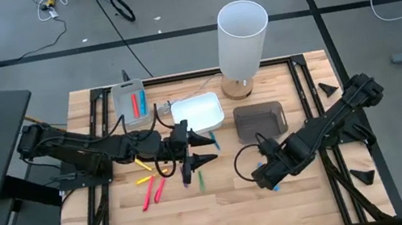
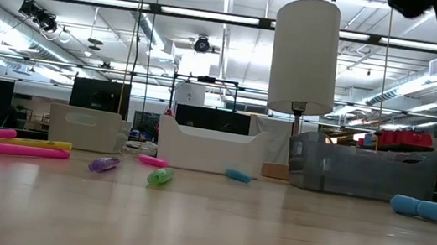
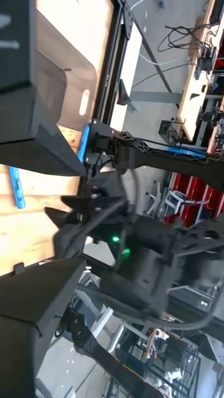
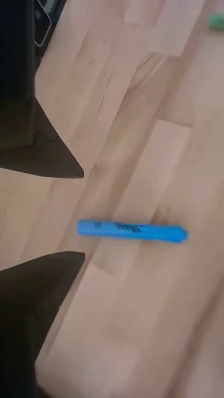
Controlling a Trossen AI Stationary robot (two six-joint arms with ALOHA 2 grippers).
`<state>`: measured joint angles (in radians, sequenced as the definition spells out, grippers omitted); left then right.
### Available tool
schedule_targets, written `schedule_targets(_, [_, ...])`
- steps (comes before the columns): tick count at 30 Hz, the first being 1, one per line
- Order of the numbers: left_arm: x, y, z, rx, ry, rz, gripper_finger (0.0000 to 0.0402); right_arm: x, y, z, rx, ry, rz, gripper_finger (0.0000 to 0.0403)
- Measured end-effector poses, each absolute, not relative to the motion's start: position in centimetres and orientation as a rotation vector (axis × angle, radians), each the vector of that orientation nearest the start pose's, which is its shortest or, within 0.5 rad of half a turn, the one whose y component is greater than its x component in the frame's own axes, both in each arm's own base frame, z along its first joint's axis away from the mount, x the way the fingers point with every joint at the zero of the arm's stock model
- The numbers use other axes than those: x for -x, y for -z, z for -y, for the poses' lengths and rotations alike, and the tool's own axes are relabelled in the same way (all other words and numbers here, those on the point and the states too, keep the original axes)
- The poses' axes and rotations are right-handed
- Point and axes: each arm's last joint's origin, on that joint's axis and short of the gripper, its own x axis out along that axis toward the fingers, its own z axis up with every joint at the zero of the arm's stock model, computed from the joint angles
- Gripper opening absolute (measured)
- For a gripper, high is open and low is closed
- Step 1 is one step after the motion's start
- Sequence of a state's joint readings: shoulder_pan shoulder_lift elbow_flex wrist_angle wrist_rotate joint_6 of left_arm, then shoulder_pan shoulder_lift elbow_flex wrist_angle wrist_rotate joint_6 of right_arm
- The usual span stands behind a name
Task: Pick & Place Markers
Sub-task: Put the left blue highlighter pen into the gray bin
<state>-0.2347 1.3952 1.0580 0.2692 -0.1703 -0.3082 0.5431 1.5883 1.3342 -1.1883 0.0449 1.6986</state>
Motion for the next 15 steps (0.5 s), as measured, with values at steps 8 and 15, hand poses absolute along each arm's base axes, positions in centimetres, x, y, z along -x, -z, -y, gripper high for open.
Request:
schedule_targets(8, [-31.3,-33.3,7.1,0.297,0.057,-0.076,0.0233,-24.4,-23.0,-16.1,-1.047,0.752,-1.280,0.0204])
schedule_targets(15, [-31.3,-33.3,7.1,0.297,0.060,-0.076,0.0233,-24.6,-19.6,-16.6,-0.985,0.788,-1.340,0.0204])
